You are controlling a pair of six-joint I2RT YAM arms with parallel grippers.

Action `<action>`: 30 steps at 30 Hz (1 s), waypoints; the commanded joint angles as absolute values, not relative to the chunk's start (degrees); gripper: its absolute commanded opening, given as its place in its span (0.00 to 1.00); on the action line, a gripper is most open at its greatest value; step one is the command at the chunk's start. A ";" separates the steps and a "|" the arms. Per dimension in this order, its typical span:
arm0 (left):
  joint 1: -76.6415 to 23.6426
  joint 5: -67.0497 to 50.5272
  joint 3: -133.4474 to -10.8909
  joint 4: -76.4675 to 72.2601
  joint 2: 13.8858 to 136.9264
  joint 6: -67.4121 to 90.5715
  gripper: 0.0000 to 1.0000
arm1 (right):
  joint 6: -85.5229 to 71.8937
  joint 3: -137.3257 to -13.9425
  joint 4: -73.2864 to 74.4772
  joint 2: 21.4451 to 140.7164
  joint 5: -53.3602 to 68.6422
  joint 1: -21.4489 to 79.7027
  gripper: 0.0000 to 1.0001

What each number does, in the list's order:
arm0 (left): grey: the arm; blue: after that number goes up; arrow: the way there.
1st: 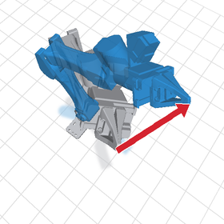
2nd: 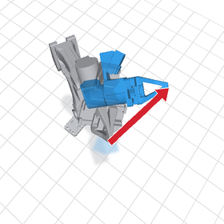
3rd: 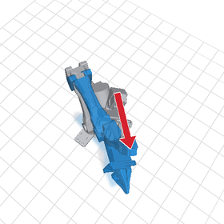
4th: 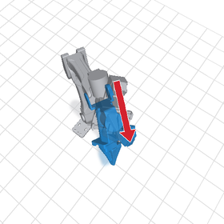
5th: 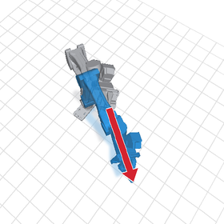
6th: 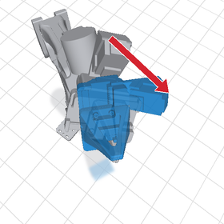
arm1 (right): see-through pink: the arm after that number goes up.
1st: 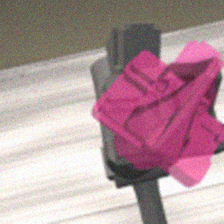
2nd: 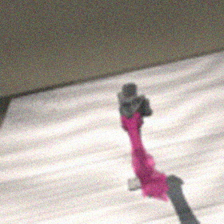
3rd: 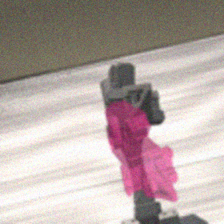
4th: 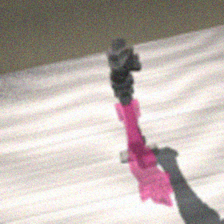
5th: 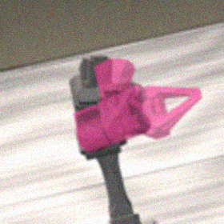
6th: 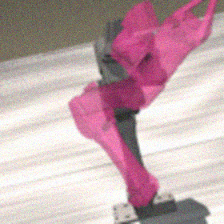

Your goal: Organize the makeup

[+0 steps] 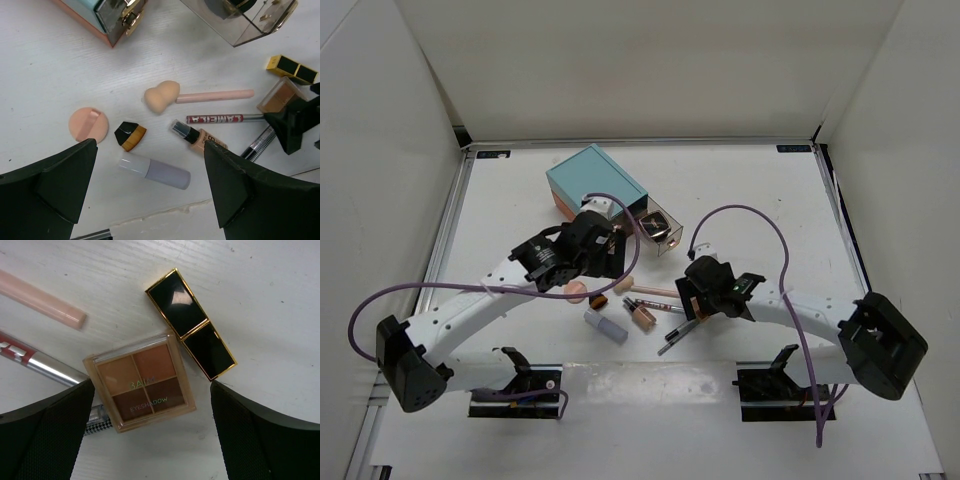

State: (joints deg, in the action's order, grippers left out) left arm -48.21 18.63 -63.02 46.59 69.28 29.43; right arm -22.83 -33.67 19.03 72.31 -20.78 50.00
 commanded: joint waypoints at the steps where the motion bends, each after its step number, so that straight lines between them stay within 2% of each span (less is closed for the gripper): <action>1: -48.25 20.82 -63.02 47.46 65.57 31.37 0.98 | -22.14 -34.54 16.52 74.70 -21.09 50.27 0.97; 6: -48.16 22.06 -63.28 49.04 64.34 31.99 0.98 | -22.85 -35.42 17.23 77.52 -21.10 50.28 0.94; 7: -48.25 22.32 -63.46 49.04 63.99 31.99 0.98 | -23.20 -35.33 17.23 77.69 -20.40 50.27 0.90; 10: -48.16 22.76 -63.63 49.40 63.81 32.08 0.98 | -23.73 -35.16 17.58 77.52 -20.04 50.27 0.87; 13: -48.16 23.12 -63.98 49.57 63.63 31.99 0.98 | -24.43 -34.63 18.28 77.17 -19.86 50.10 0.79; 16: -48.16 23.20 -63.99 49.92 63.63 32.08 0.98 | -25.31 -33.76 18.63 75.94 -19.34 50.27 0.62; 17: -48.16 23.46 -63.98 49.92 63.63 32.08 0.98 | -25.66 -33.40 18.63 75.59 -19.34 50.27 0.40; 18: -48.16 23.55 -63.98 49.75 63.63 31.99 0.98 | -26.01 -33.31 19.33 74.80 -20.03 50.62 0.30; 19: -48.16 23.73 -64.07 49.75 63.63 31.99 0.98 | -26.71 -33.22 19.77 74.19 -20.21 50.62 0.29; 20: -48.08 23.82 -64.16 49.75 63.81 31.73 0.98 | -26.81 -33.14 19.51 73.66 -20.04 50.45 0.41; 21: -48.16 23.99 -64.42 49.75 63.98 31.64 0.98 | -26.20 -33.57 20.03 72.43 -20.39 50.88 0.45; 30: -45.53 23.99 -65.74 46.41 66.79 32.08 0.98 | -20.05 -42.35 26.72 63.64 -20.04 50.80 0.40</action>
State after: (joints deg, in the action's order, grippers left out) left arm -47.05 23.14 -63.51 48.58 66.57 31.55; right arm -23.27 -37.39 25.08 67.57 -20.18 50.39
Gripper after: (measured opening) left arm 0.984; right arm 0.708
